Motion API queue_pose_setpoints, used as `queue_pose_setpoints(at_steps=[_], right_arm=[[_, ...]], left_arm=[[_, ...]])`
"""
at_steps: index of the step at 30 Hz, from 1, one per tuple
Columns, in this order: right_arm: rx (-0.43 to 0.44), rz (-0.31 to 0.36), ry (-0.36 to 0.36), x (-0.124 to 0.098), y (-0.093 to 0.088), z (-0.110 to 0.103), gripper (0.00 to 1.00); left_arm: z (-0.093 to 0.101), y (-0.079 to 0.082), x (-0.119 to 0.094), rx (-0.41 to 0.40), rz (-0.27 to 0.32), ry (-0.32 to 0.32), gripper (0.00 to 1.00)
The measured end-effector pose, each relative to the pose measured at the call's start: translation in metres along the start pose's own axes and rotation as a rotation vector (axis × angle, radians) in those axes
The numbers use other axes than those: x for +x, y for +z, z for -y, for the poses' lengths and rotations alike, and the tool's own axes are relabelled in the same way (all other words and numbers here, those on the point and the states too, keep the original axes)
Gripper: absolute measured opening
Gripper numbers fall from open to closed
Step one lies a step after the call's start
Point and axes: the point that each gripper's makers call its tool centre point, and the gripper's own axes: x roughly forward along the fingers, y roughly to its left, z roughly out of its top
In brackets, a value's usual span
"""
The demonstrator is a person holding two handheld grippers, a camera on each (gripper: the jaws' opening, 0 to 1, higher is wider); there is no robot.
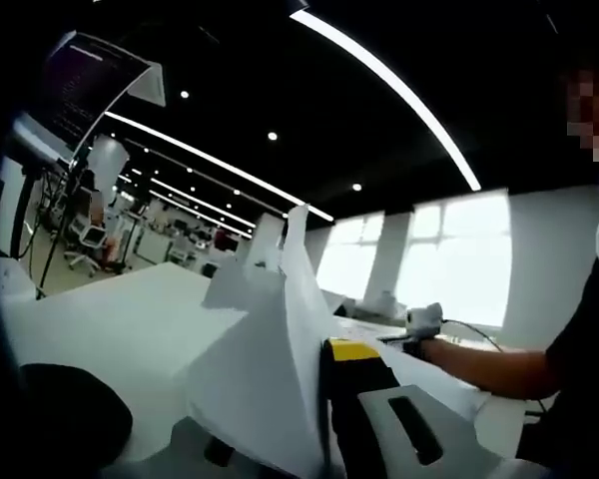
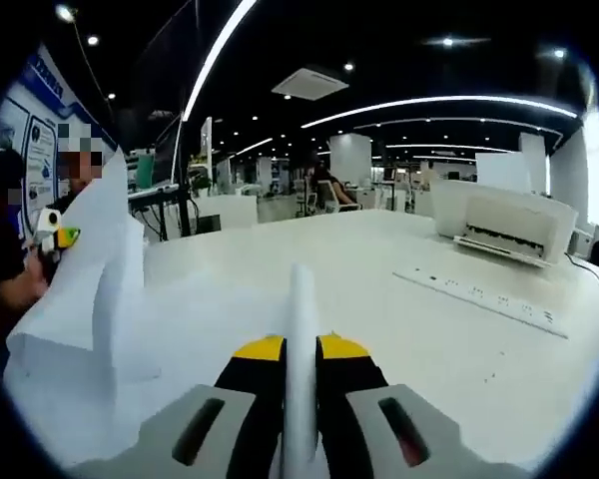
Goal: Organize the stack of printing papers by aligning and flattening the scattered papers on the table
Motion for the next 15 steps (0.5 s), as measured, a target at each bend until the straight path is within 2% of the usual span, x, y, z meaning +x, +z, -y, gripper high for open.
queue_pose_setpoints(at_steps=[3, 6, 13, 15], right_arm=[[0.008, 0.07, -0.005, -0.013, 0.018, 0.003, 0.07], [0.008, 0.108, -0.002, -0.025, 0.03, 0.001, 0.07], [0.006, 0.189, -0.001, -0.047, 0.052, 0.012, 0.07], [0.009, 0.232, -0.005, -0.058, 0.065, 0.018, 0.07]], left_arm=[[0.001, 0.0, 0.0, -0.005, -0.001, -0.002, 0.07], [0.002, 0.0, 0.0, -0.009, -0.002, -0.003, 0.07], [0.004, -0.001, 0.001, -0.016, -0.009, -0.007, 0.07], [0.005, -0.001, 0.001, -0.017, -0.01, -0.005, 0.07]])
